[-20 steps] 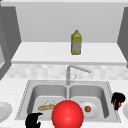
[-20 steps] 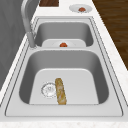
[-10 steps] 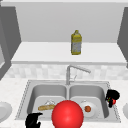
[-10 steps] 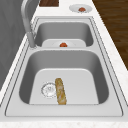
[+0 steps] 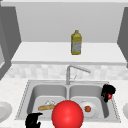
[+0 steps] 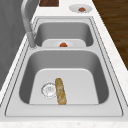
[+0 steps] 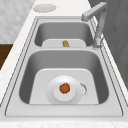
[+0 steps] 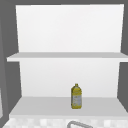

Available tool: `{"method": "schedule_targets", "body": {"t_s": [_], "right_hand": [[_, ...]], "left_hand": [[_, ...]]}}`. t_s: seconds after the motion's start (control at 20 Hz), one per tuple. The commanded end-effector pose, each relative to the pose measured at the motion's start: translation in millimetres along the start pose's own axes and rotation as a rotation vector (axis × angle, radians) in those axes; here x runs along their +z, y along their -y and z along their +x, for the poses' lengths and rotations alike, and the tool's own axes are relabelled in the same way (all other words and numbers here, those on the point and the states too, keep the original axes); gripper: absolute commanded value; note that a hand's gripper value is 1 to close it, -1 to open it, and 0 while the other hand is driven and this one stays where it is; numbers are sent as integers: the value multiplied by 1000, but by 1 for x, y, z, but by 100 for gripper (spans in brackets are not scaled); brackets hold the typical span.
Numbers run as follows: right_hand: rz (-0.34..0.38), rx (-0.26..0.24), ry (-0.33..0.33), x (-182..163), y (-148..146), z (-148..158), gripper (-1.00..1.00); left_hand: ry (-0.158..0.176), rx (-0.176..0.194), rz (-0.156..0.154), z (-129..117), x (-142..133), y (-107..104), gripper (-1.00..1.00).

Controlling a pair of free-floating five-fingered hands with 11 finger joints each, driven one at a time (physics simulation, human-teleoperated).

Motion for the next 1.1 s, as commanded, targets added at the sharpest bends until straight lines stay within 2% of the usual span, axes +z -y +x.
{"method": "schedule_targets", "body": {"t_s": [0.0,0.25,0.8,1.05], "right_hand": [[33,0,-6,5,15,9,100],[30,-2,-3,16,37,23,100],[79,-3,-5,41,84,60,100],[69,7,3,65,101,79,100]], "left_hand": [[0,0,0,0,0,0,0],[0,0,0,0,0,0,0],[0,0,0,0,0,0,0],[0,0,0,0,0,0,0]]}}
